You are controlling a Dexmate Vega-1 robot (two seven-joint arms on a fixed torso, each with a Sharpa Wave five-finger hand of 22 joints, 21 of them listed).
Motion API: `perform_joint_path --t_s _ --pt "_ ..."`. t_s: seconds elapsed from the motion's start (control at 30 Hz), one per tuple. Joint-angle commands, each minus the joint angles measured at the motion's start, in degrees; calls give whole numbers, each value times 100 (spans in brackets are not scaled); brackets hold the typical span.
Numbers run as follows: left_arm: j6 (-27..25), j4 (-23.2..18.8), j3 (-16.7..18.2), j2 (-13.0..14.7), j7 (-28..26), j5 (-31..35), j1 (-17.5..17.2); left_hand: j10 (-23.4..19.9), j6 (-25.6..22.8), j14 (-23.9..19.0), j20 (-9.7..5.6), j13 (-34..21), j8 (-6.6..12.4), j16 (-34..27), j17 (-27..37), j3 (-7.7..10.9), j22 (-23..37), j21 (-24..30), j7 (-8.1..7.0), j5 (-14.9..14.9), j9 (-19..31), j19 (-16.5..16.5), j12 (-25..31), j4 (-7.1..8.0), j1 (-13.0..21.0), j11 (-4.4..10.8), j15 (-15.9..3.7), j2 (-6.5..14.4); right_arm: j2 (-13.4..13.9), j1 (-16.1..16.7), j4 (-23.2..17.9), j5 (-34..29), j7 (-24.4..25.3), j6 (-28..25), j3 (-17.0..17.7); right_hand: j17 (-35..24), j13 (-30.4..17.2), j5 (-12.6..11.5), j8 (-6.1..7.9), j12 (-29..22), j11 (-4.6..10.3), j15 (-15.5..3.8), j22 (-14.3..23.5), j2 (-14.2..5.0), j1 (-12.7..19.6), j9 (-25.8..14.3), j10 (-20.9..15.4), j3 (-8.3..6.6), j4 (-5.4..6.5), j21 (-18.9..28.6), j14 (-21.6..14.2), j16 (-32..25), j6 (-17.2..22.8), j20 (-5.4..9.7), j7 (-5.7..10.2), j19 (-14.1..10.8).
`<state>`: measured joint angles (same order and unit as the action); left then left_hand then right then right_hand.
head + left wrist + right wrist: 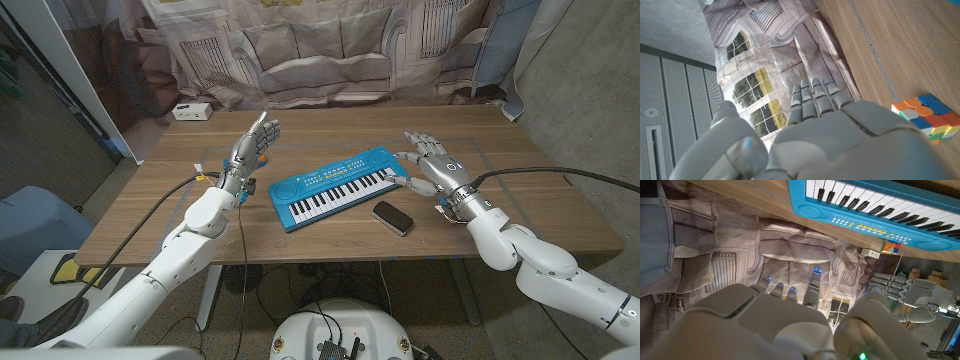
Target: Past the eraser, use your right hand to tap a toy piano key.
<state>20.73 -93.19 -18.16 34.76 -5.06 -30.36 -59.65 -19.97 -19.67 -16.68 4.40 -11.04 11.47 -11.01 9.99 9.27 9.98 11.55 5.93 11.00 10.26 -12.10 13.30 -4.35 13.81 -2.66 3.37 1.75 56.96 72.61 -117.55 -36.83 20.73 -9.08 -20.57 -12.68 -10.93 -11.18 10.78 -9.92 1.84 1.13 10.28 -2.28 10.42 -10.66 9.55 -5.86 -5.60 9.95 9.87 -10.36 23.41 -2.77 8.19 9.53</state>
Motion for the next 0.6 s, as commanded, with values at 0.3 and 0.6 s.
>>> perform_joint_path --t_s 0.3,0.6 --pt "14 15 -28 -6 33 -21 15 -56 -48 -21 -11 -30 -27 15 27 22 23 -24 -20 0 12 -14 -37 -27 8 -25 29 56 275 -121 -423 196 -823 -478 -55 -8 -9 15 -18 -36 -27 54 15 -20 -76 -17 547 -16 31 19 1337 -17 -46 -11 97 519" --pt "-32 -22 -19 25 30 -6 51 -51 -60 -37 -62 -31 -31 11 27 20 24 9 9 -1 12 -106 -50 -35 7 -108 38 60 345 -251 -519 186 -1131 -696 -147 -7 -10 19 -24 -45 -45 77 15 -38 -107 -17 645 -15 39 38 1398 -31 -121 -60 96 601"
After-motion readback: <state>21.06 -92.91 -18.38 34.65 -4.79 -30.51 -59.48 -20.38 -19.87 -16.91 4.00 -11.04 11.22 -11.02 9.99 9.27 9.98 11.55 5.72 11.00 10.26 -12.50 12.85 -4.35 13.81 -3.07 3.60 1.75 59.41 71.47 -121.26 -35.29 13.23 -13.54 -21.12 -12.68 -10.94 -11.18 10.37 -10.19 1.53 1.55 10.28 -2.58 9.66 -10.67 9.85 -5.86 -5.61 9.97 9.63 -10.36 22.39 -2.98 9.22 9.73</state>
